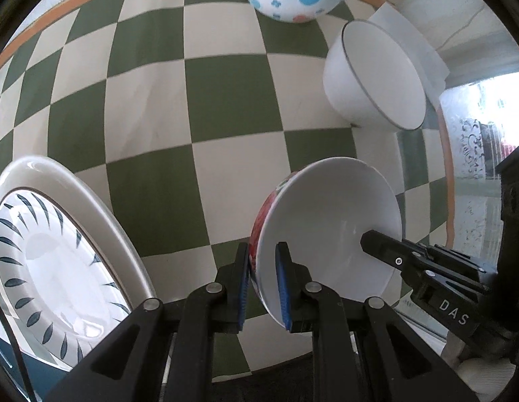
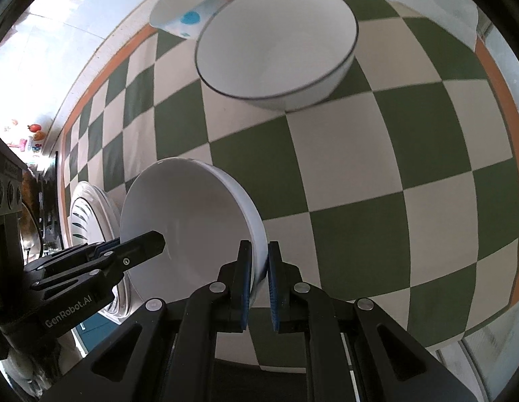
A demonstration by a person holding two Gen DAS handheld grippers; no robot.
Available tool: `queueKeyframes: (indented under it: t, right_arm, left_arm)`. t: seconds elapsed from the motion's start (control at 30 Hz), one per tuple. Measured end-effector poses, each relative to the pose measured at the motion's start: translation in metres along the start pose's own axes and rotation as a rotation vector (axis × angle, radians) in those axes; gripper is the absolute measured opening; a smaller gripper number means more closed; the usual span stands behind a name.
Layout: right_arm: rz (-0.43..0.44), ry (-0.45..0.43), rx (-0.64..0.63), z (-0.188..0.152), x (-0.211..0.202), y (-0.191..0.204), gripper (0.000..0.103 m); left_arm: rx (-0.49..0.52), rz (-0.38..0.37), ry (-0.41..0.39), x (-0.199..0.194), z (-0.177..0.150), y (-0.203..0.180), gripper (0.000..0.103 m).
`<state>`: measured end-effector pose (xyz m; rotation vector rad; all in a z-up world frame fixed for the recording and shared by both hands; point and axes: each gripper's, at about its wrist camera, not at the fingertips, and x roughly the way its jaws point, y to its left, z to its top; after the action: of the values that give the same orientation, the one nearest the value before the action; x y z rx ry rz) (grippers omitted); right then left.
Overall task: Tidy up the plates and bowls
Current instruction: 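Carry the red-flower bowl with both grippers toward the plain white bowl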
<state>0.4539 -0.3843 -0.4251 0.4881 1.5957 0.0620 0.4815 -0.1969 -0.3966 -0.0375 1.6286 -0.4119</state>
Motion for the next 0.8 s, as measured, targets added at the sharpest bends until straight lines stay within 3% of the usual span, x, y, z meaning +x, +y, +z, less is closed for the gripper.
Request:
queueKeyframes:
  t: [0.4, 0.57, 0.63, 0.8]
  right_arm:
    - [0.012, 0.052, 0.014, 0.006, 0.008, -0.001, 0.011]
    - [0.048, 0.002, 0.036, 0.013, -0.032, -0.008, 0.011]
    - [0.061, -0.043, 0.053, 0.019, -0.053, -0.013, 0.013]
    - [0.082, -0.131, 0.1, 0.053, -0.087, -0.031, 0.041]
  left_arm:
    - [-0.01, 0.025, 0.034, 0.008, 0.004, -0.009, 0.013]
    - [-0.021, 0.0, -0.07, -0.039, 0.016, -0.017, 0.015]
    - [-0.028, -0.015, -0.102, -0.052, 0.031, -0.024, 0.023]
    - [-0.021, -0.037, -0.123, -0.053, 0.08, -0.045, 0.027]
